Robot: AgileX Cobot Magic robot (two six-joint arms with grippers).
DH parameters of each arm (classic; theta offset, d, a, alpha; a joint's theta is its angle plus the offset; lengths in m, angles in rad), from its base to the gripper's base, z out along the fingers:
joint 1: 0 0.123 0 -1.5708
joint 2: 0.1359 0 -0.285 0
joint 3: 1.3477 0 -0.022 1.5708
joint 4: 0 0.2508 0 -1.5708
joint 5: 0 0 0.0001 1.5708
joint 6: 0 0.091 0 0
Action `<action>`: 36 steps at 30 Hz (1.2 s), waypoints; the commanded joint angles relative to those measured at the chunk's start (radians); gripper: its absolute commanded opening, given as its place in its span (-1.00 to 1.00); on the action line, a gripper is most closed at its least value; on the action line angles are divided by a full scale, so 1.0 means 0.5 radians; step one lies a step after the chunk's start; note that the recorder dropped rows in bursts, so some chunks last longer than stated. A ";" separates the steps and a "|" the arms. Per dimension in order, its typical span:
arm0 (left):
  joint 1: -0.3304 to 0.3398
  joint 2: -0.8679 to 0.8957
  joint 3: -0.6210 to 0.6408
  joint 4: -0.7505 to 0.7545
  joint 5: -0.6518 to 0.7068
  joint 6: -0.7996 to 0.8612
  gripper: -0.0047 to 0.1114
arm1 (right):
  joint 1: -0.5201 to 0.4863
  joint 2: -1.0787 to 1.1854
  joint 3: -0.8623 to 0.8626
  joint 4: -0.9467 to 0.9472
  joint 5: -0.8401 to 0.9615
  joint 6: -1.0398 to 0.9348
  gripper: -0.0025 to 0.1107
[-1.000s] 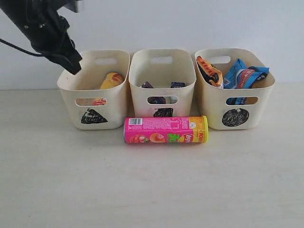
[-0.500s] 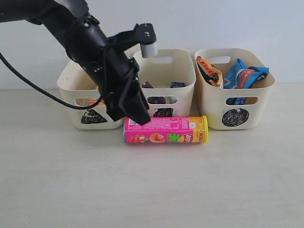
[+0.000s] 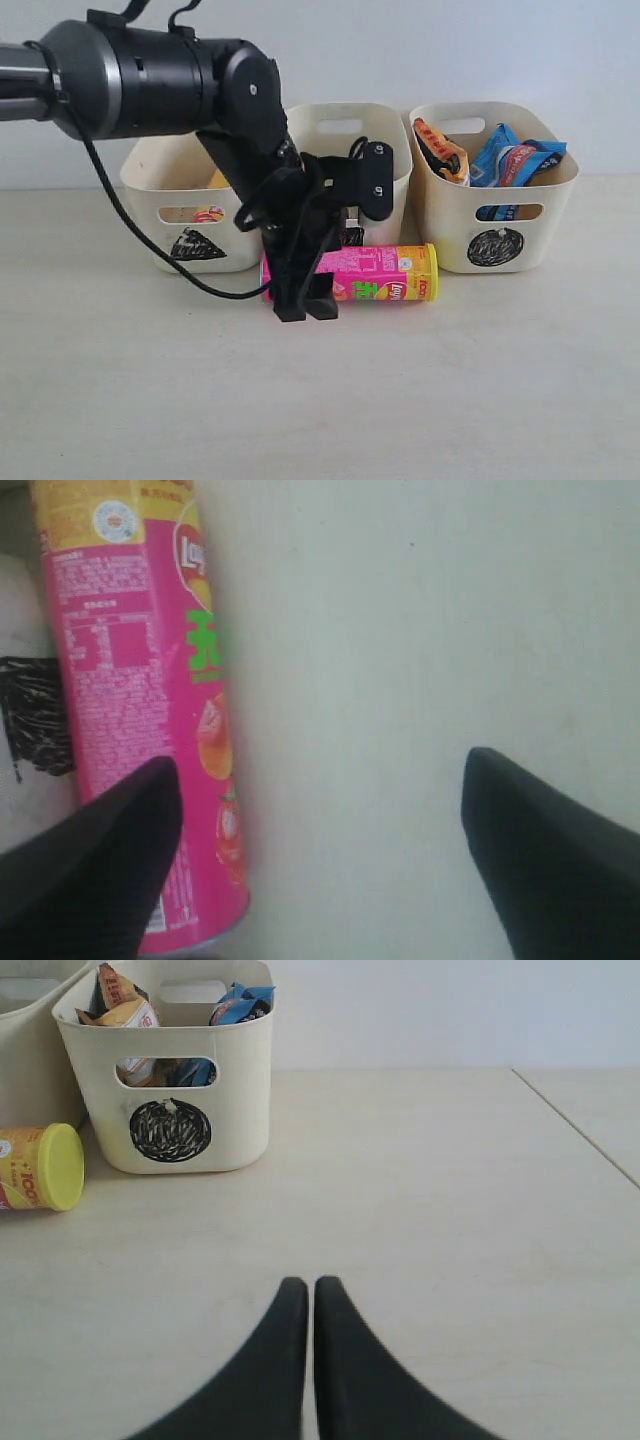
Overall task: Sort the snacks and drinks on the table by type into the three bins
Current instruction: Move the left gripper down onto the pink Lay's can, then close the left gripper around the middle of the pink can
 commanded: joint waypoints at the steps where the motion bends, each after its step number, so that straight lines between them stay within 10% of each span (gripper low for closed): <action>1: -0.020 0.074 0.035 0.026 -0.188 -0.135 0.50 | 0.002 -0.011 0.008 0.000 -0.007 0.001 -0.96; 36: -0.020 0.453 0.035 0.334 -0.789 -0.402 0.65 | 0.002 -0.011 0.008 0.000 -0.015 0.001 -0.96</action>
